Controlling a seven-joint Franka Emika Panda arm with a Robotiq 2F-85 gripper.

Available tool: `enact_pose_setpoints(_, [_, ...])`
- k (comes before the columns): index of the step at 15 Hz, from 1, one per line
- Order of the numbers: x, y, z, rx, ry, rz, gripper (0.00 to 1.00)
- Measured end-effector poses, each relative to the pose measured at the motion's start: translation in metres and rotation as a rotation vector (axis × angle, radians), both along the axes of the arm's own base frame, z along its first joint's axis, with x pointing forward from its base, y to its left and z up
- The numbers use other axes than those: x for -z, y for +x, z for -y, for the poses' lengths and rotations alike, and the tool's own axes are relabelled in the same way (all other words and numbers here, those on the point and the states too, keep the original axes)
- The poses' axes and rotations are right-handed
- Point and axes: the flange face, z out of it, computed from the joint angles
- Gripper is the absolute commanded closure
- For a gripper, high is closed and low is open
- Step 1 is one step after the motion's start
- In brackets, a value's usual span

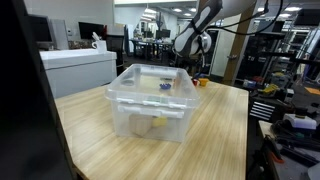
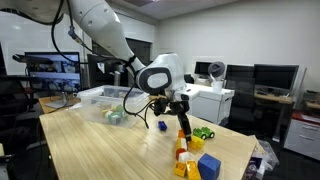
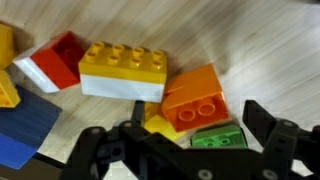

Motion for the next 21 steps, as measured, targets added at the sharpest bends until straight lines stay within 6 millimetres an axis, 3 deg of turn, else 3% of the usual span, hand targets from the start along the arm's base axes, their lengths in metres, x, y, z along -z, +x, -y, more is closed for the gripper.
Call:
enact_pose_setpoints(1, [0.003,0.001,-0.003,-0.004,0.001,-0.004,0.27])
enact_pose_setpoints(8, [0.015,-0.003,-0.003,-0.005,0.005,-0.029,0.73])
enact_pose_setpoints(10, [0.006,-0.001,-0.003,-0.013,-0.002,-0.019,0.73])
enact_pose_setpoints(12, [-0.021,0.008,-0.012,-0.029,-0.007,0.025,0.73])
enact_pose_setpoints(14, [-0.078,0.022,-0.047,-0.117,-0.007,0.119,0.73])
enact_pose_setpoints(15, [-0.096,0.024,-0.065,-0.159,-0.002,0.146,0.73])
enact_pose_setpoints(16, [-0.117,0.025,-0.097,-0.235,0.013,0.172,0.73])
enact_pose_setpoints(18, [-0.135,0.019,-0.146,-0.331,0.045,0.192,0.73])
enact_pose_setpoints(21, [-0.143,-0.003,-0.228,-0.486,0.121,0.193,0.73])
